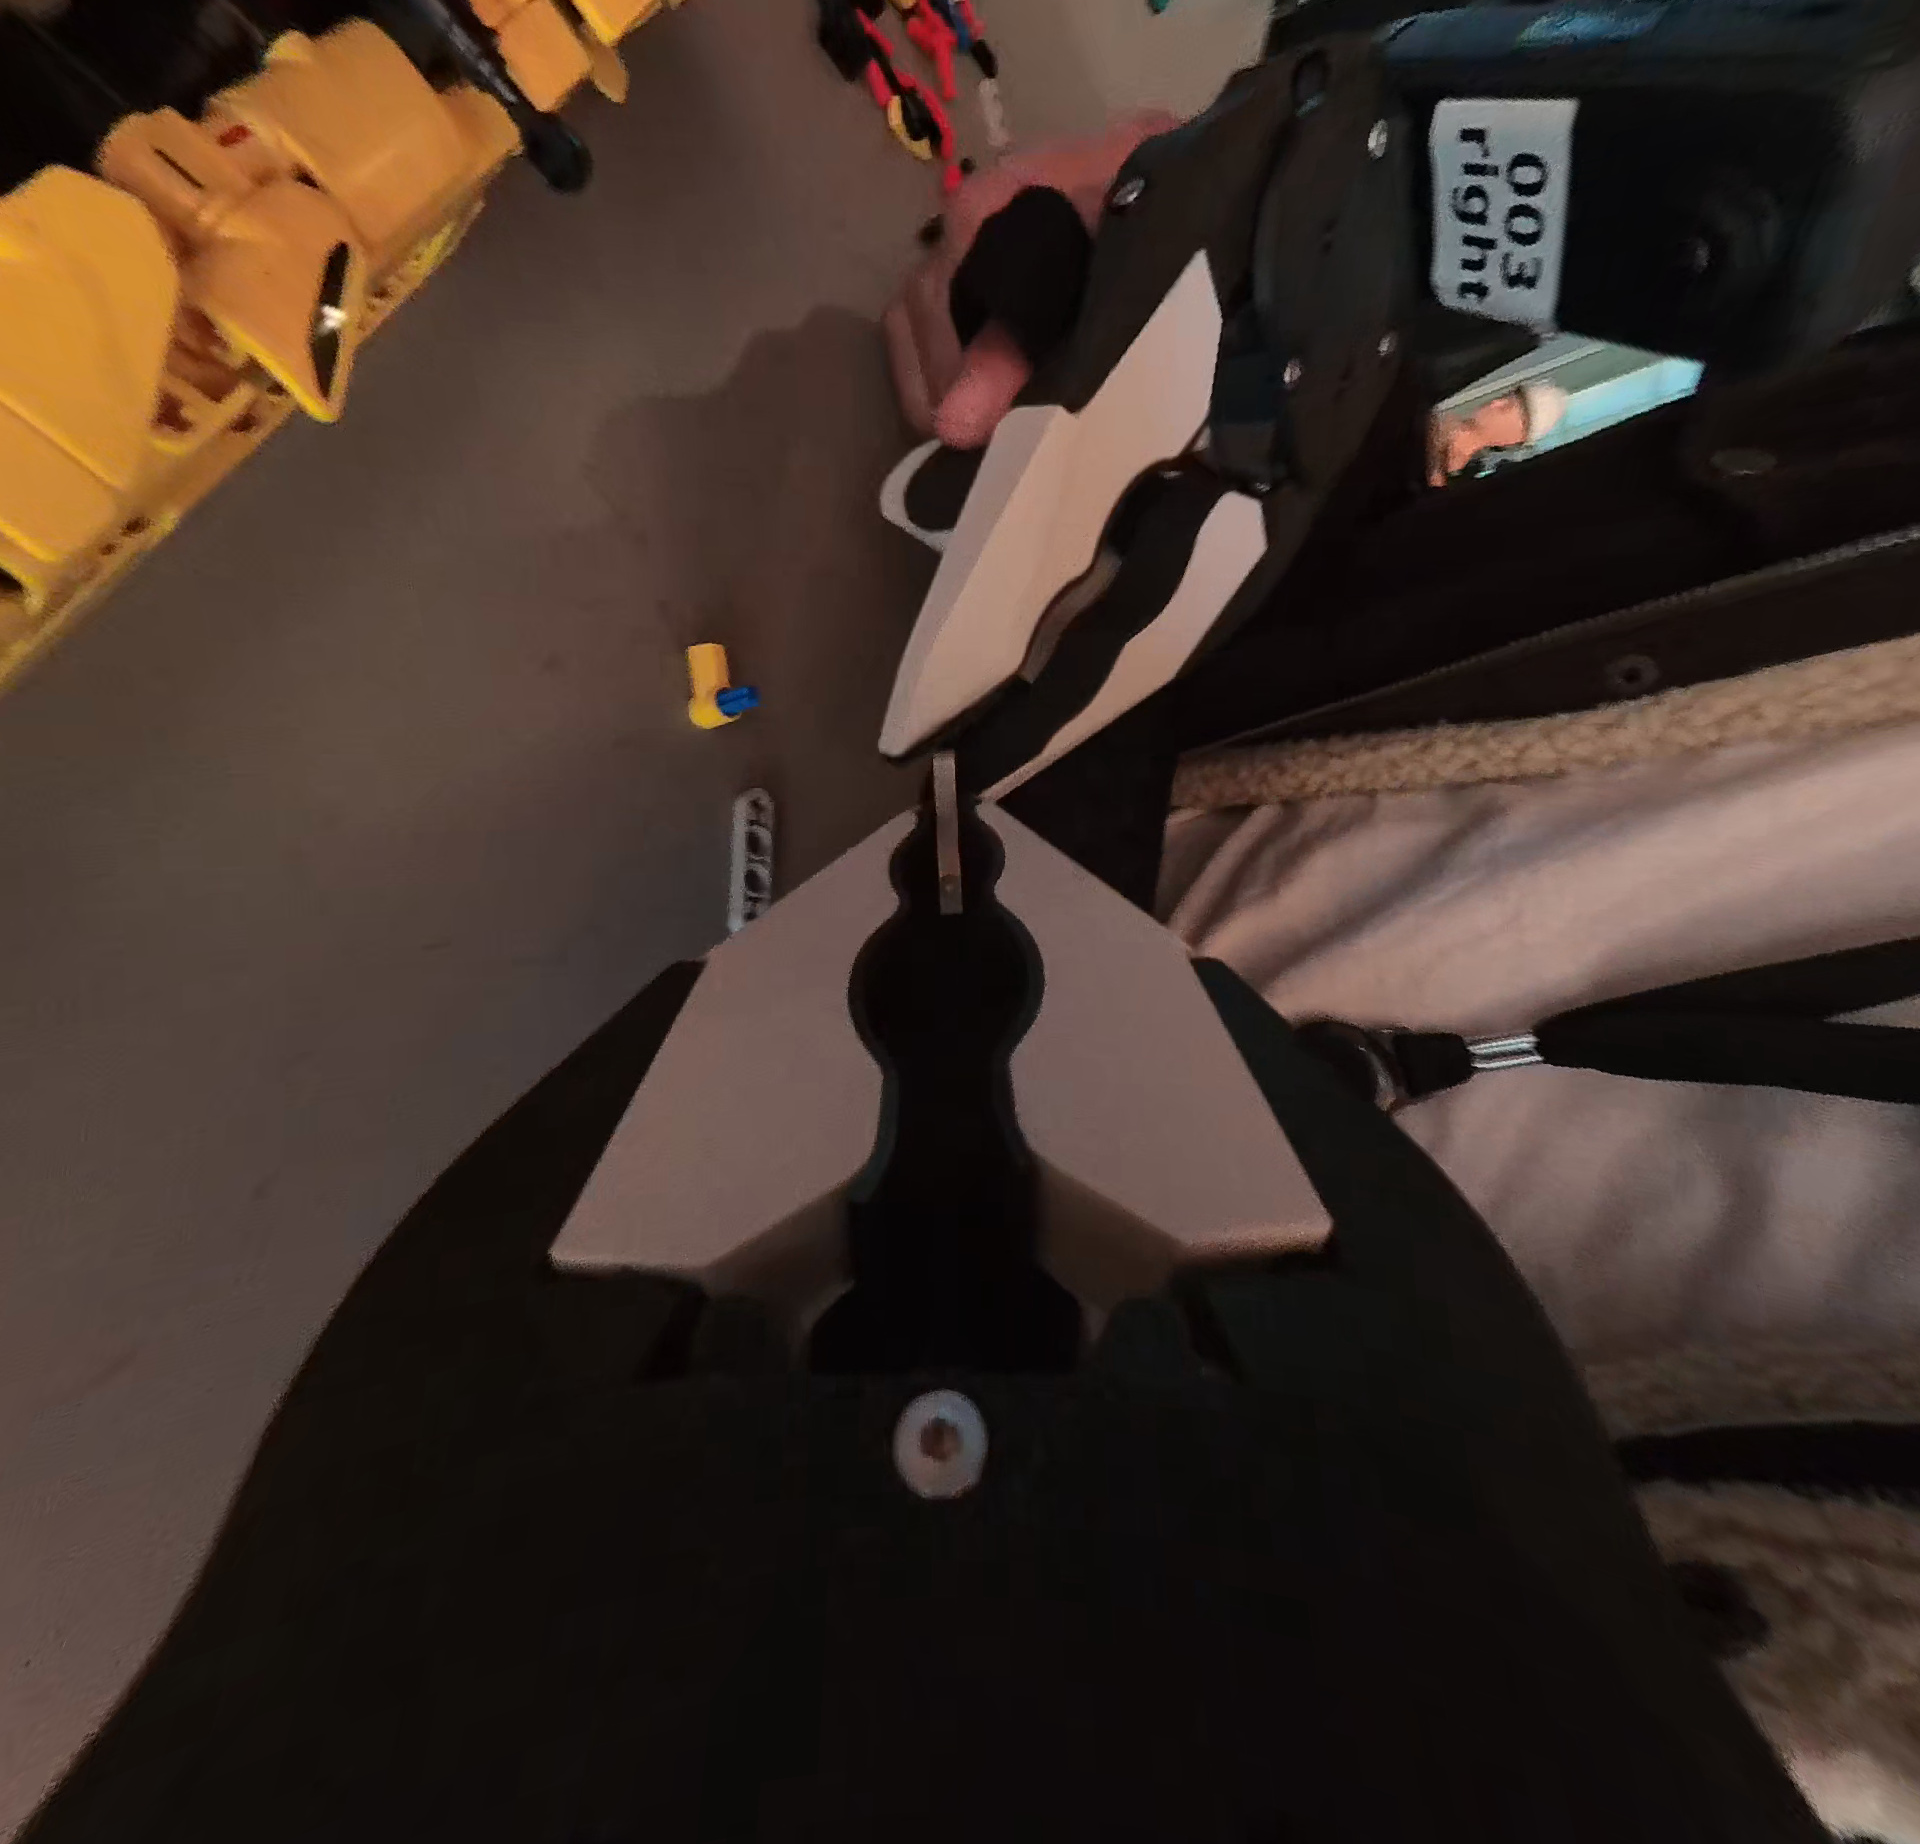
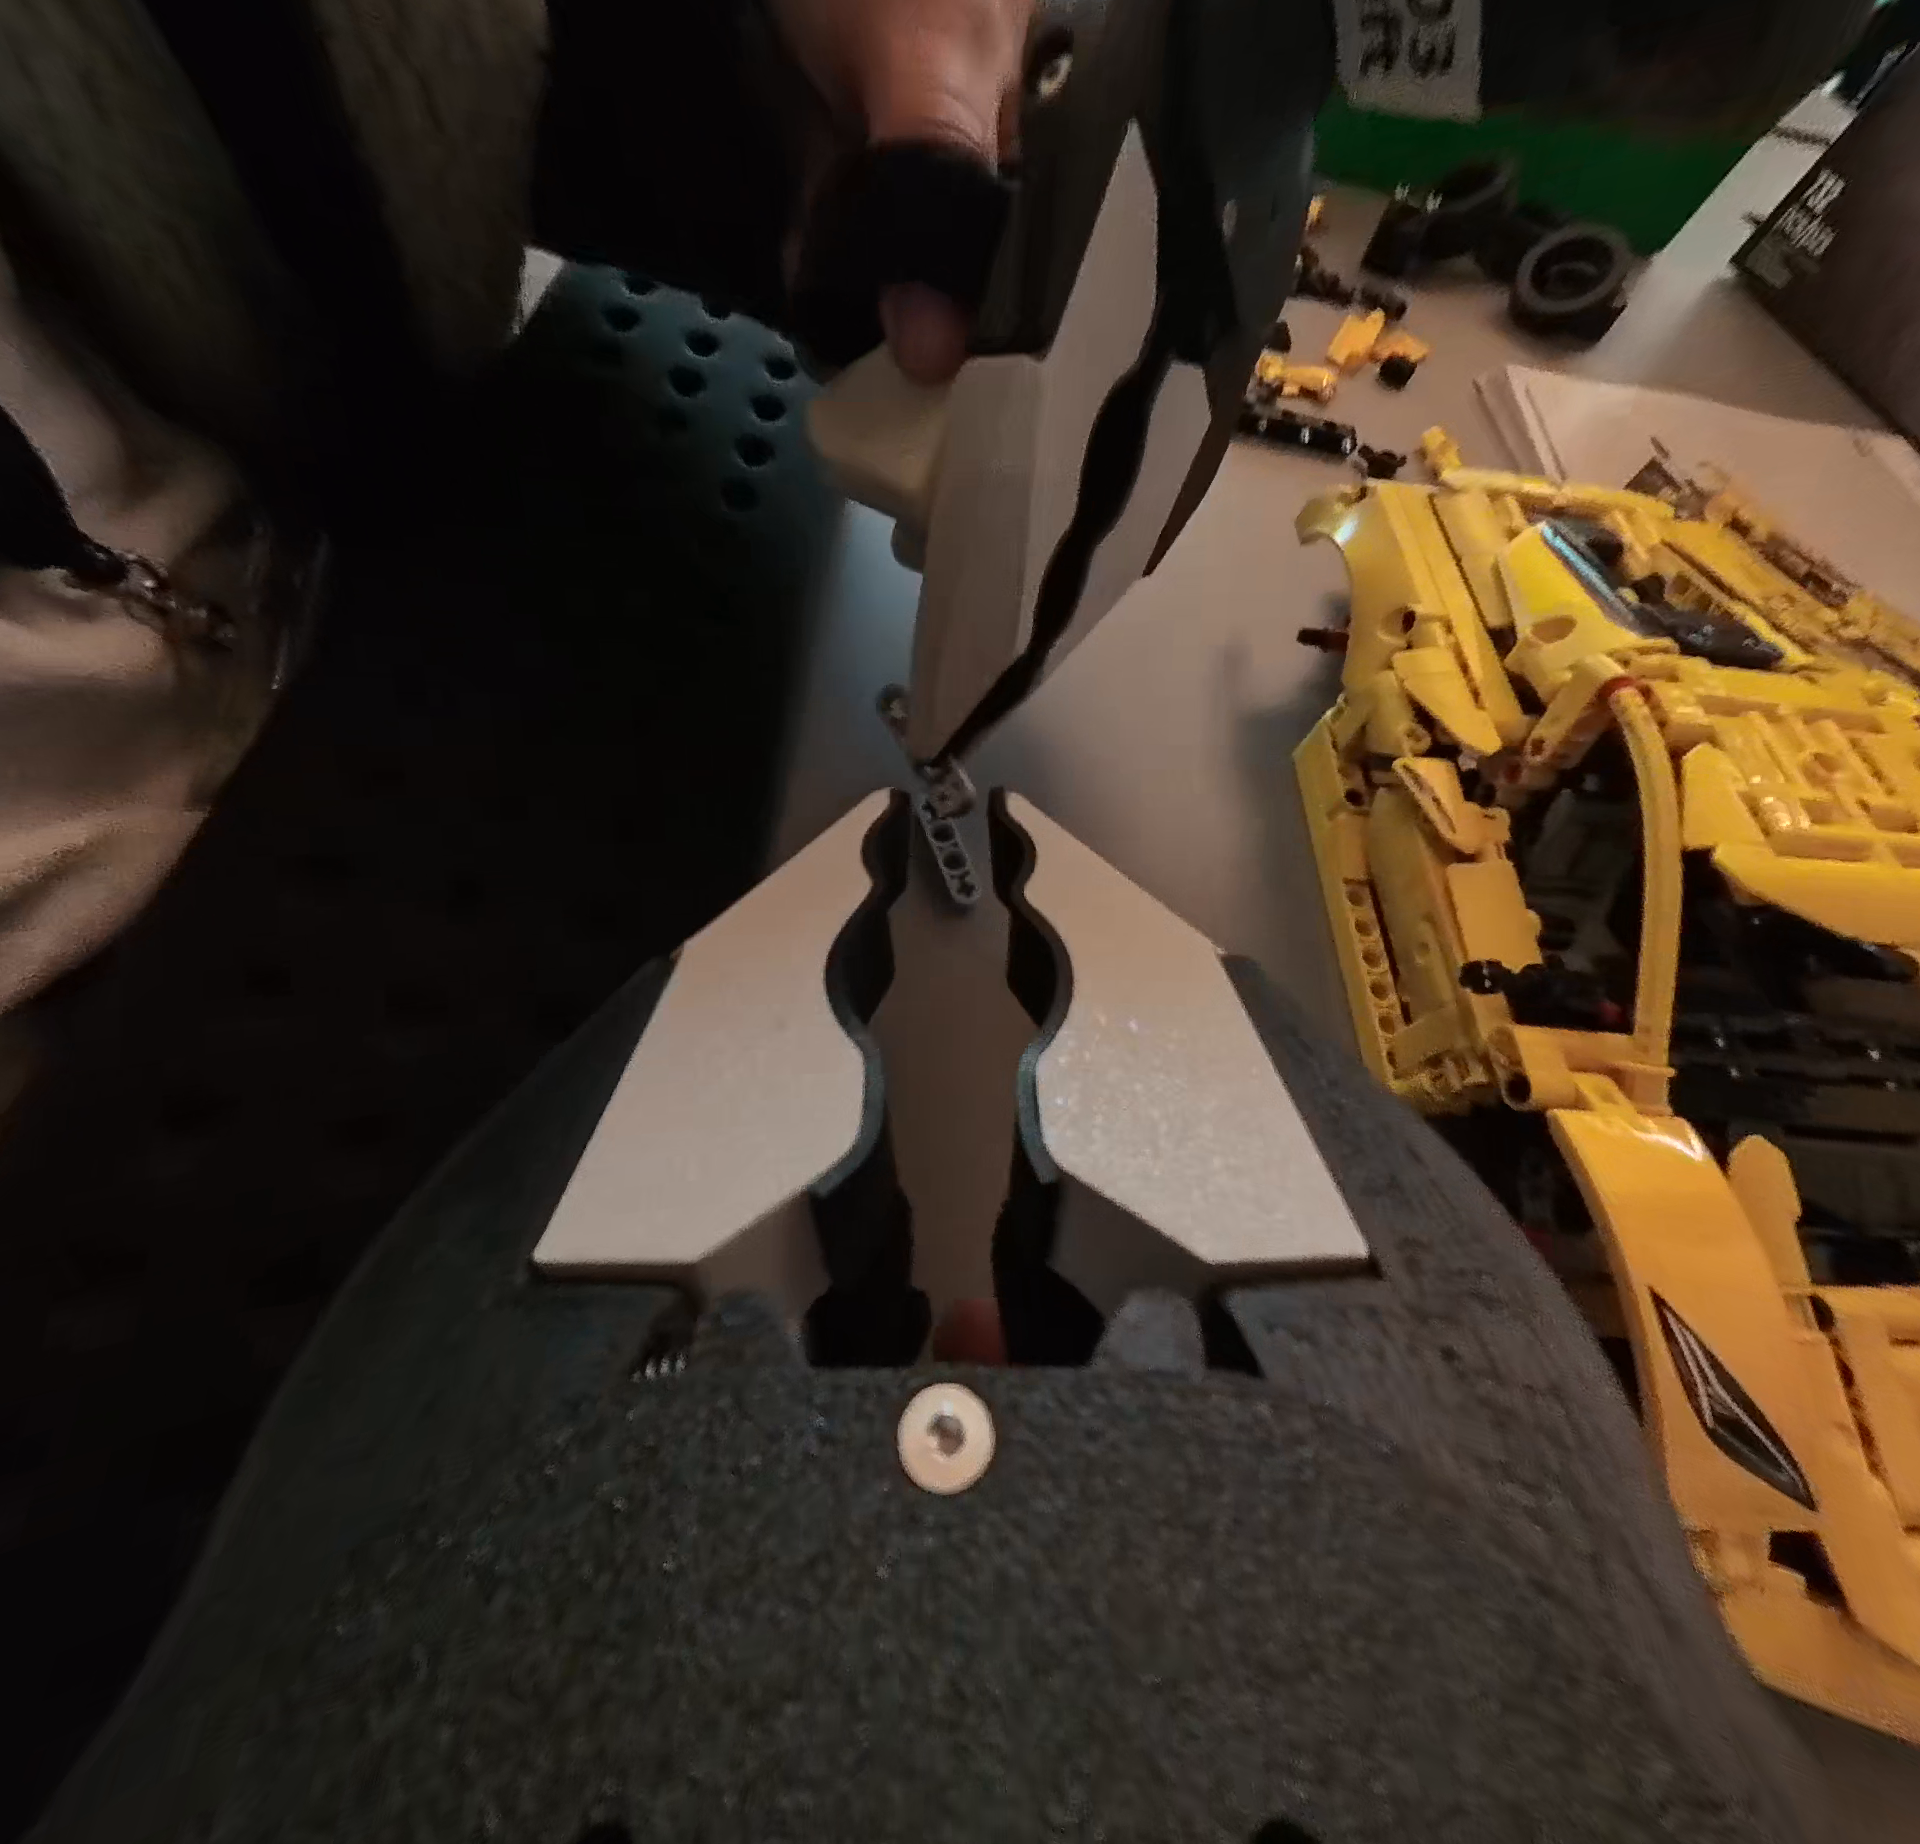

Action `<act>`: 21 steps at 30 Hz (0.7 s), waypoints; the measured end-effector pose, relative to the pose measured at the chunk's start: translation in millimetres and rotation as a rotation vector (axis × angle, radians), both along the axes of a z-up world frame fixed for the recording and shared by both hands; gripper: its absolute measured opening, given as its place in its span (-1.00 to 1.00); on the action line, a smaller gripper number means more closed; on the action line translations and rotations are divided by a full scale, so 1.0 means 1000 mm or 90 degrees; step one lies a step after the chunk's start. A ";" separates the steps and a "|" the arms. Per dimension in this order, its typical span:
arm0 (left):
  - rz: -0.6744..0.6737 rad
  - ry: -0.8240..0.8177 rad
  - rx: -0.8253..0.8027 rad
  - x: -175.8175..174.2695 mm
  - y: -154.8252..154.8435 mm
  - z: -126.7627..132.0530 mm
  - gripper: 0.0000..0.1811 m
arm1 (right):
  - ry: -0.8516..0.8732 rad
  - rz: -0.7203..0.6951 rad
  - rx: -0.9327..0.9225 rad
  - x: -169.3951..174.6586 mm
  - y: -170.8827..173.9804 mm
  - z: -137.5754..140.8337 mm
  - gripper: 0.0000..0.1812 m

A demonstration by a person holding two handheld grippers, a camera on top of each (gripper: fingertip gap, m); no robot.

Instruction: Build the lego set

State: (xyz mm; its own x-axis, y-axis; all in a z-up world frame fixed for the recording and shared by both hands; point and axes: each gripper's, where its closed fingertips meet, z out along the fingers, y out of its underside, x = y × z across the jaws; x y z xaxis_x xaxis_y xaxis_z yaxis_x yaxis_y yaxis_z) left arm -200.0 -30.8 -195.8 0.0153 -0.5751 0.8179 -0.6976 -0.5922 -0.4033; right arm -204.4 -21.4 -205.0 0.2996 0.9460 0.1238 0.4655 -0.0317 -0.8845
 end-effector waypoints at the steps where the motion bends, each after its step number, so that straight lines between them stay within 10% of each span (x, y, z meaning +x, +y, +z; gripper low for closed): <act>1: -0.004 -0.007 -0.010 0.000 -0.001 0.002 -0.97 | 0.007 0.002 0.010 0.000 -0.001 0.002 -0.85; 14: -0.023 -0.014 -0.036 -0.002 -0.008 0.004 -0.97 | -0.002 0.034 0.065 -0.008 -0.010 0.007 -0.91; 21: -0.057 -0.036 0.307 -0.008 0.005 -0.012 -0.65 | -0.059 -0.006 -0.098 0.002 -0.002 -0.020 -0.92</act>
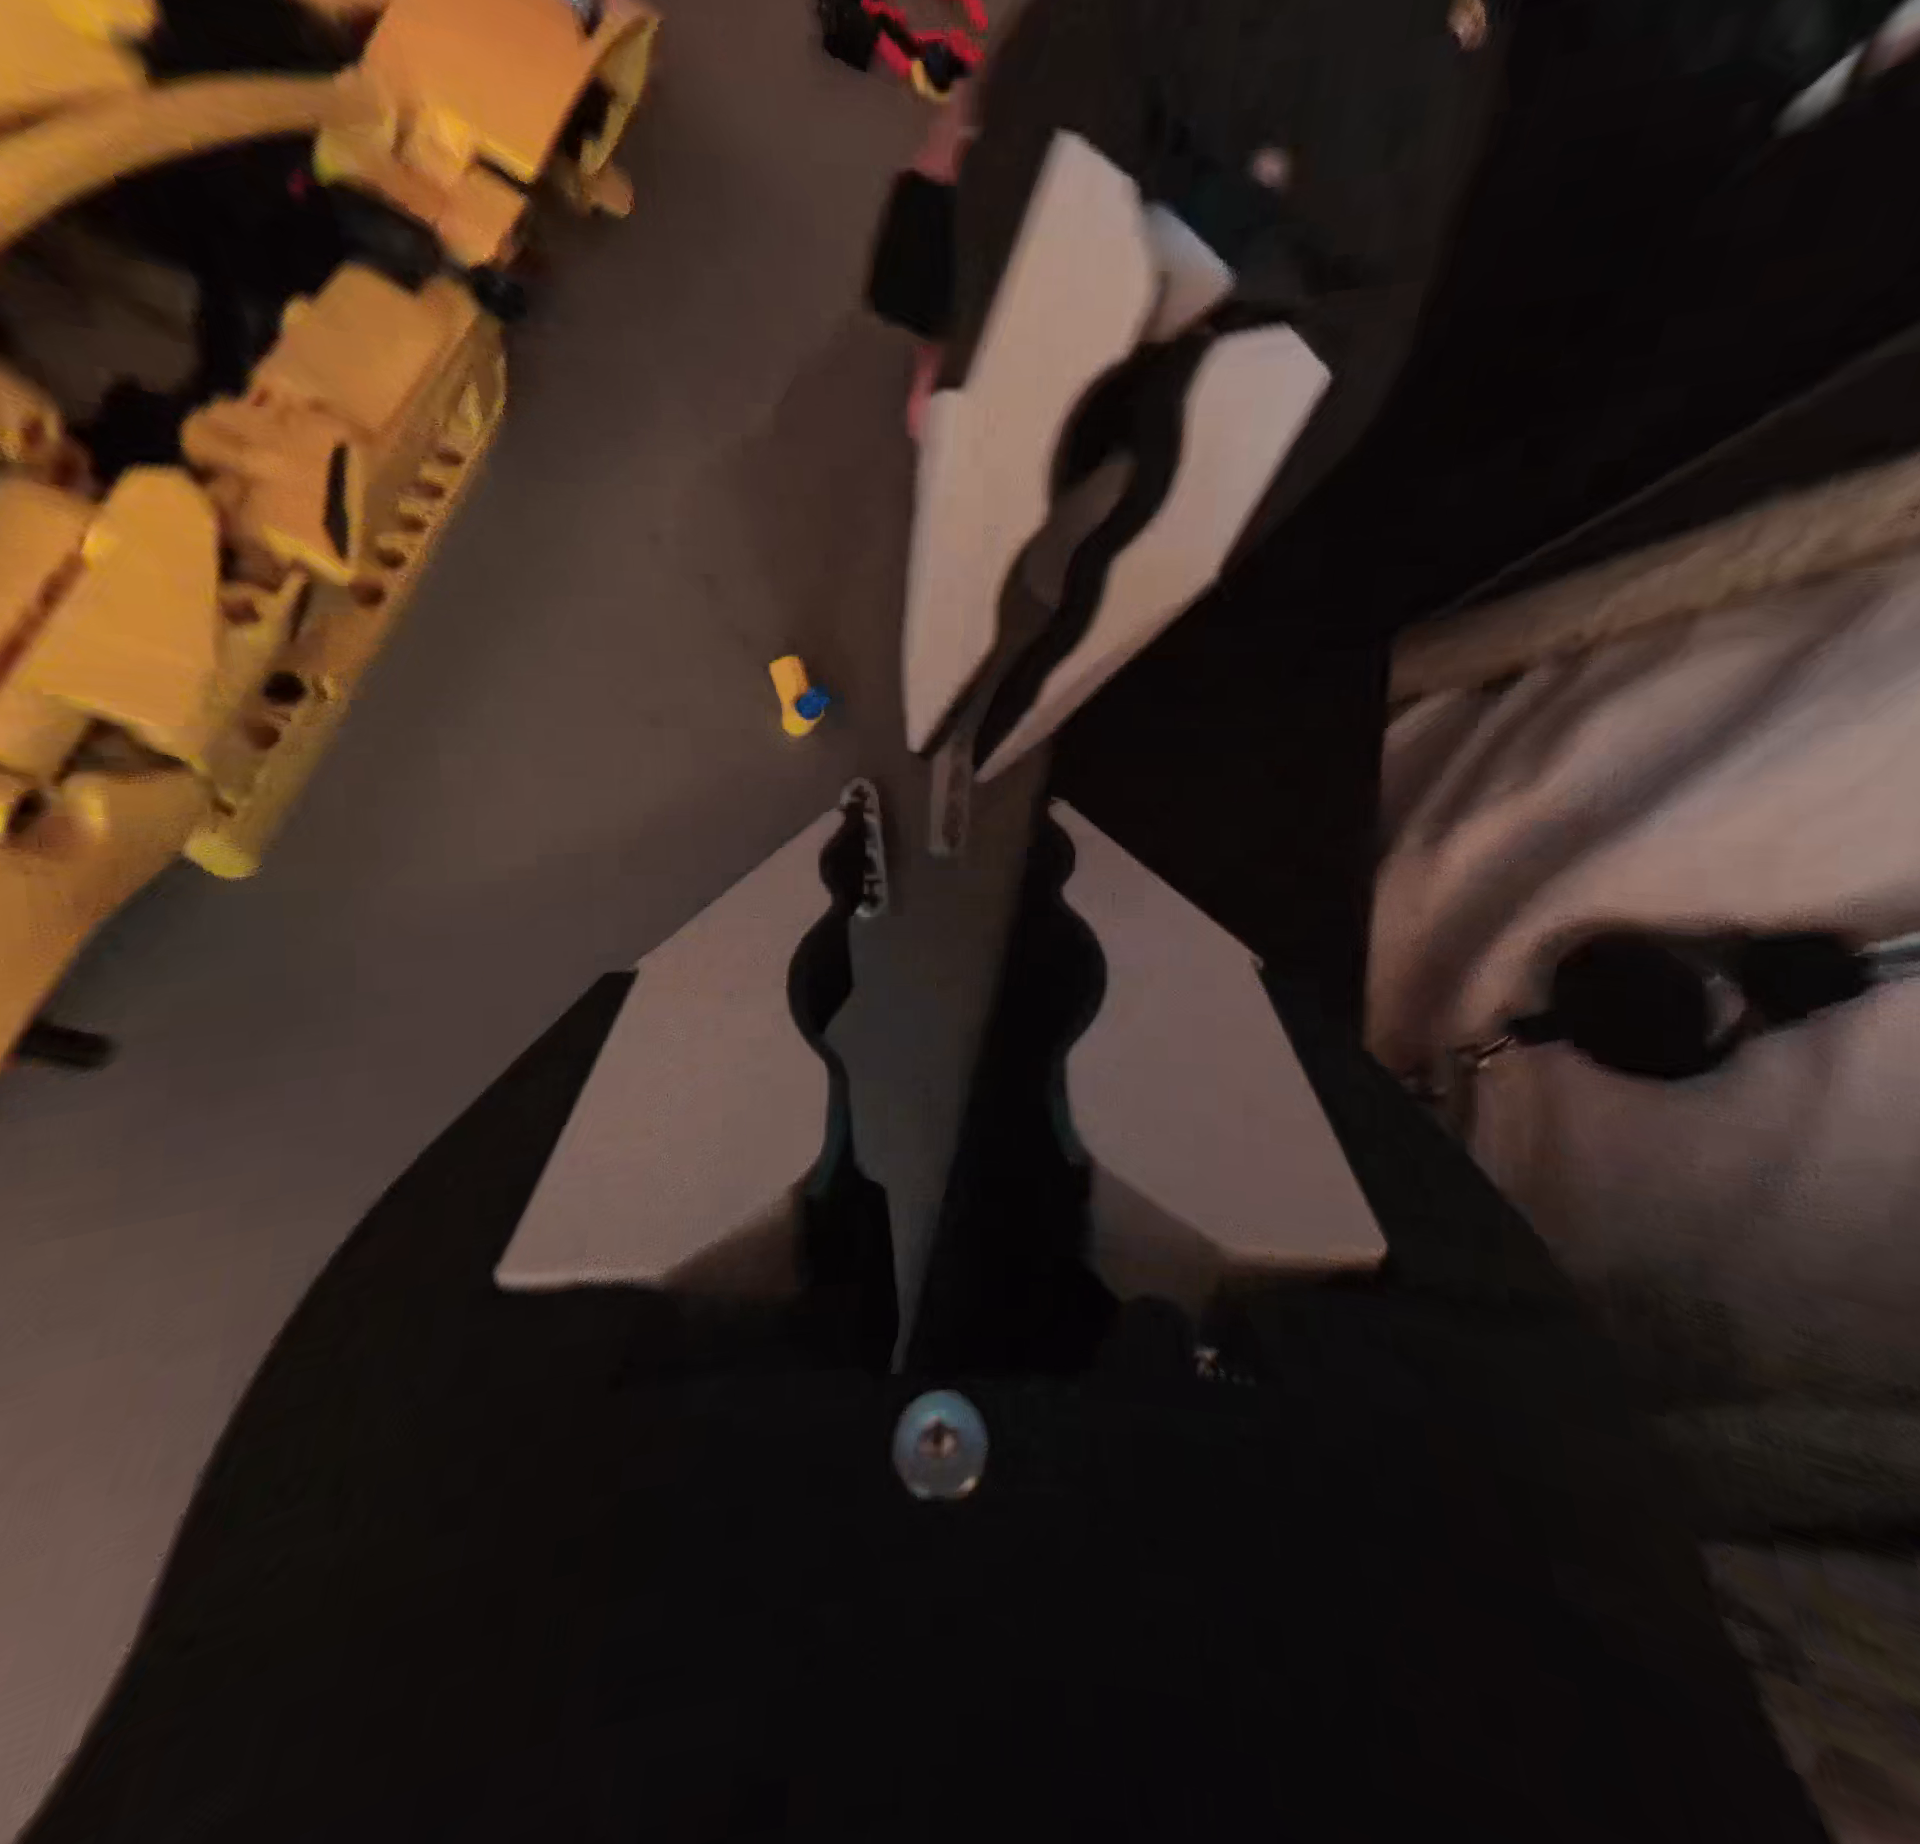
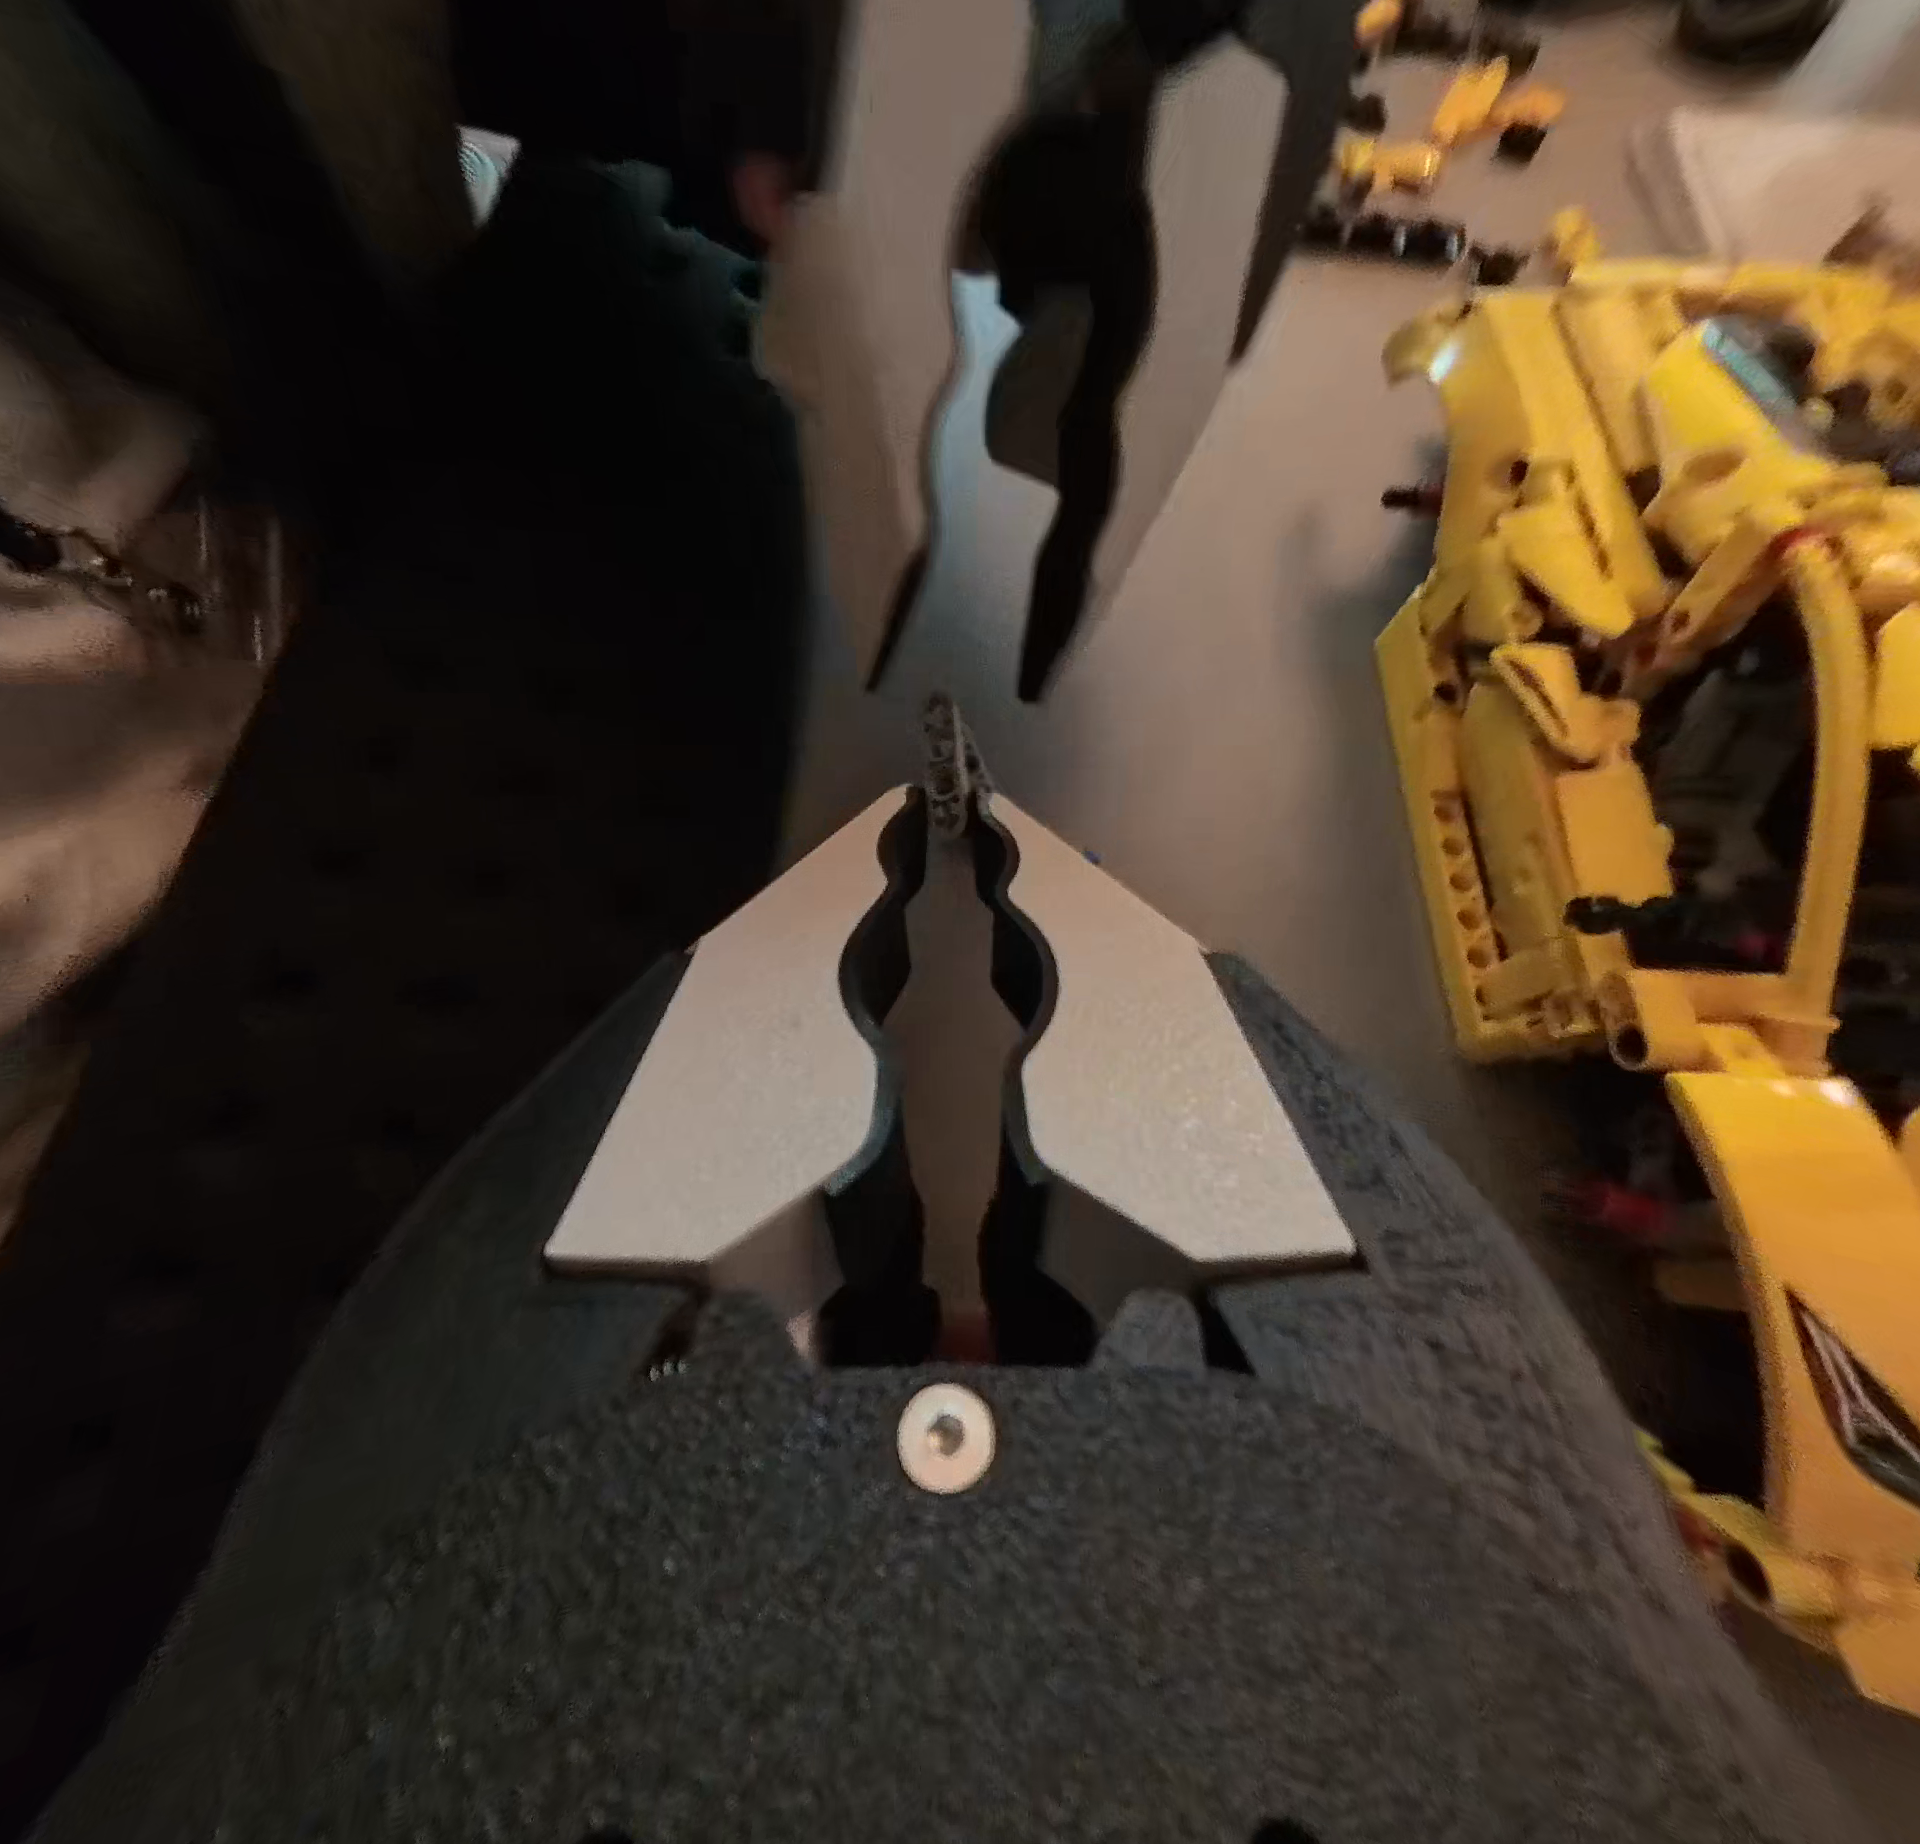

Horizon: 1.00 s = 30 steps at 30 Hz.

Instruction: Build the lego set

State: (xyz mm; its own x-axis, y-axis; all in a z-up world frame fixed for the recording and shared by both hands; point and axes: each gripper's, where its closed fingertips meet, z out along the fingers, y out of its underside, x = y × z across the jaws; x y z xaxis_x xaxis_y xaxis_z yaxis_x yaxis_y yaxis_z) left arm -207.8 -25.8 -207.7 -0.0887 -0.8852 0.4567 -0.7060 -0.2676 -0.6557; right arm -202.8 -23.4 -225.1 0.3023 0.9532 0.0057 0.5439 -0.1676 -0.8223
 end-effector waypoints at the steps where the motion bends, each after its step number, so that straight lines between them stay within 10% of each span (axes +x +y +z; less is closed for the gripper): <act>1: -0.008 -0.011 0.028 0.000 -0.003 0.002 -0.65 | -0.013 -0.009 -0.016 0.001 0.002 -0.004 -0.92; 13: -0.049 0.050 0.224 -0.005 0.006 -0.027 -0.68 | -0.066 -0.006 0.002 -0.004 0.010 -0.014 -0.91; 30: -0.025 0.074 0.197 -0.006 0.006 -0.032 -0.91 | -0.047 -0.020 0.027 -0.002 0.013 -0.010 -0.78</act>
